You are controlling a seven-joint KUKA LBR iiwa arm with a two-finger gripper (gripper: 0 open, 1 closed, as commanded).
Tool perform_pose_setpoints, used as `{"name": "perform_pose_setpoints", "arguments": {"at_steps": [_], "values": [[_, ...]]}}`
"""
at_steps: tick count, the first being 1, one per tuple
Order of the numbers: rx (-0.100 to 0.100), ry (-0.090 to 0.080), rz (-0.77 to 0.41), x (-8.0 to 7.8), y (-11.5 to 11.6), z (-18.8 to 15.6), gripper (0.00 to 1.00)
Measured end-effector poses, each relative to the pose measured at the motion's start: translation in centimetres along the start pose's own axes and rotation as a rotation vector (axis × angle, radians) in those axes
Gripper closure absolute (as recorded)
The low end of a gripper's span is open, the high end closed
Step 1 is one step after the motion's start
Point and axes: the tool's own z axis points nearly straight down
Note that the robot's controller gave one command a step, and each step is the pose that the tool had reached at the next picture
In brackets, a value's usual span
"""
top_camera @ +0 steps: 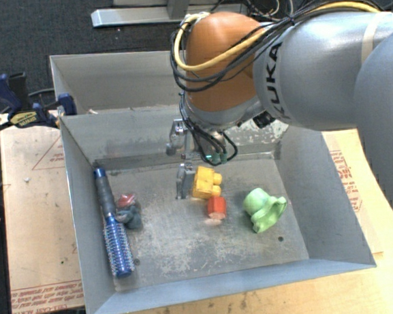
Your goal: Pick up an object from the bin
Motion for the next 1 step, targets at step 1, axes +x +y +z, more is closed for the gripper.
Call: {"name": "perform_pose_setpoints", "arguments": {"at_steps": [1], "values": [[-0.001, 0.000, -0.244, 8.01, 10.03, 7.43, 0.00]]}}
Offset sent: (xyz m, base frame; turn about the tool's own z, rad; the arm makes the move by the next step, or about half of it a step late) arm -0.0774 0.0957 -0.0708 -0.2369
